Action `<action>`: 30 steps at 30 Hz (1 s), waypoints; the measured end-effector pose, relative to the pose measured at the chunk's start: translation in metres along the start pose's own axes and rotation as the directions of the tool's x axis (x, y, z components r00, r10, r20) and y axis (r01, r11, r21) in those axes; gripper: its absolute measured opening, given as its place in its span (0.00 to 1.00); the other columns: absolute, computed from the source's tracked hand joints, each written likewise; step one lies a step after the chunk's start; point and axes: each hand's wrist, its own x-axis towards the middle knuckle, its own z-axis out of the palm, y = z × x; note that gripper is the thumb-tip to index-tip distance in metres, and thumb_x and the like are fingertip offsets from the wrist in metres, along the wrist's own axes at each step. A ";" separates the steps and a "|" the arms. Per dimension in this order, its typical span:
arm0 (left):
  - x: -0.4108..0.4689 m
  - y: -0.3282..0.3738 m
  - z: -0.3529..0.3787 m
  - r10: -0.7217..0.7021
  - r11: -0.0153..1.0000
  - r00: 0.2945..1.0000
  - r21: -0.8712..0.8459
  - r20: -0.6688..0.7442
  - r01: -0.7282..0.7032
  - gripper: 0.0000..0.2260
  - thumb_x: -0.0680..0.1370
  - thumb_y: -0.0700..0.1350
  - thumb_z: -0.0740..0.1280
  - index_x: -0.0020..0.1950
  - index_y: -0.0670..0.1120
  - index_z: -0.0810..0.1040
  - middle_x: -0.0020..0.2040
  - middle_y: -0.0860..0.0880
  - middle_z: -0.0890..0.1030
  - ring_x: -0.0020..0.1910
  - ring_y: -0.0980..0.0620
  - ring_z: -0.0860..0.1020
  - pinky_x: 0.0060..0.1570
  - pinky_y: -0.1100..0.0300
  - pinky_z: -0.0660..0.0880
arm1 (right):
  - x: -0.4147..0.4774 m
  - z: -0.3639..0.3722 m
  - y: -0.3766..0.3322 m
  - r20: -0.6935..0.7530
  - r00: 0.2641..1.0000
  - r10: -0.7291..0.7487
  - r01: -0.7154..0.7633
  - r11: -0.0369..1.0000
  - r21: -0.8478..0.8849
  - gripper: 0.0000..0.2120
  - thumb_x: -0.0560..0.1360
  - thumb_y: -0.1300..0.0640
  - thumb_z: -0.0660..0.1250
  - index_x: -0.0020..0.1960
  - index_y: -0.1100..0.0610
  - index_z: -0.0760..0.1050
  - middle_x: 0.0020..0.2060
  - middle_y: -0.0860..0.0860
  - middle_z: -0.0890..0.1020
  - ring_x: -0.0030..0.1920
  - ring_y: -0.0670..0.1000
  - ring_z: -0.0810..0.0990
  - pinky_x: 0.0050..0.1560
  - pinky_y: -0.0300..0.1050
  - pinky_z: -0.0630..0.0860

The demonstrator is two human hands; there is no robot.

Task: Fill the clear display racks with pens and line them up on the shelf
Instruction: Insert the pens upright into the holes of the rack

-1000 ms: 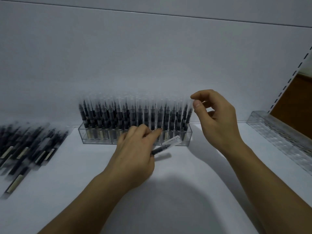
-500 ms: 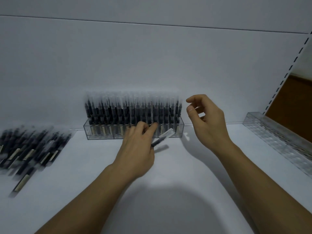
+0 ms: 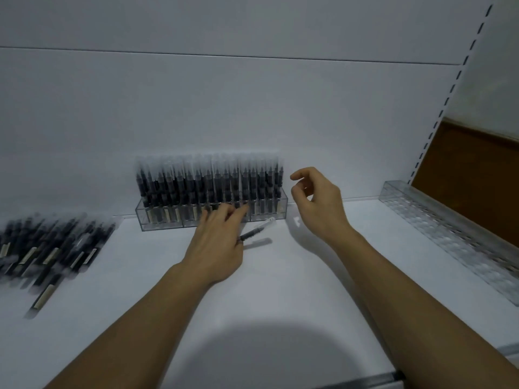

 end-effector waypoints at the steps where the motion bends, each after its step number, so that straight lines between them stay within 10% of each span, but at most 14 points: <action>1: -0.001 0.000 -0.001 0.001 1.000 1.000 -0.021 0.002 -0.001 0.30 0.76 0.38 0.65 0.78 0.48 0.62 0.65 0.49 0.69 0.65 0.45 0.68 0.72 0.41 0.62 | -0.001 -0.002 0.001 0.020 1.000 0.014 -0.014 1.000 -0.028 0.09 0.82 0.60 0.64 0.60 0.52 0.77 0.42 0.45 0.80 0.41 0.43 0.77 0.42 0.31 0.72; 10: -0.010 0.013 -0.013 -0.036 0.965 0.995 -0.262 -0.089 0.012 0.11 0.79 0.44 0.66 0.51 0.61 0.68 0.44 0.56 0.77 0.42 0.53 0.77 0.42 0.50 0.78 | 0.003 -0.075 0.038 0.018 0.999 0.042 -0.021 0.770 -0.637 0.14 0.79 0.55 0.67 0.64 0.52 0.75 0.56 0.52 0.79 0.59 0.54 0.74 0.58 0.53 0.75; 21: -0.028 0.038 -0.015 -0.016 0.924 0.999 -0.382 0.052 0.034 0.12 0.79 0.59 0.64 0.60 0.62 0.69 0.36 0.54 0.73 0.36 0.58 0.73 0.32 0.58 0.65 | -0.011 -0.167 0.083 -0.216 0.788 0.577 -0.468 0.332 -0.819 0.24 0.80 0.48 0.65 0.73 0.51 0.63 0.68 0.62 0.70 0.68 0.68 0.68 0.69 0.67 0.66; 30: -0.034 0.047 -0.022 -0.043 0.889 0.994 -0.457 -0.098 -0.007 0.10 0.86 0.48 0.53 0.52 0.55 0.73 0.34 0.51 0.75 0.28 0.54 0.70 0.29 0.57 0.64 | -0.029 -0.174 0.080 -0.033 0.887 0.460 -0.315 0.553 -0.771 0.19 0.82 0.51 0.64 0.71 0.48 0.63 0.57 0.54 0.77 0.56 0.59 0.77 0.61 0.63 0.74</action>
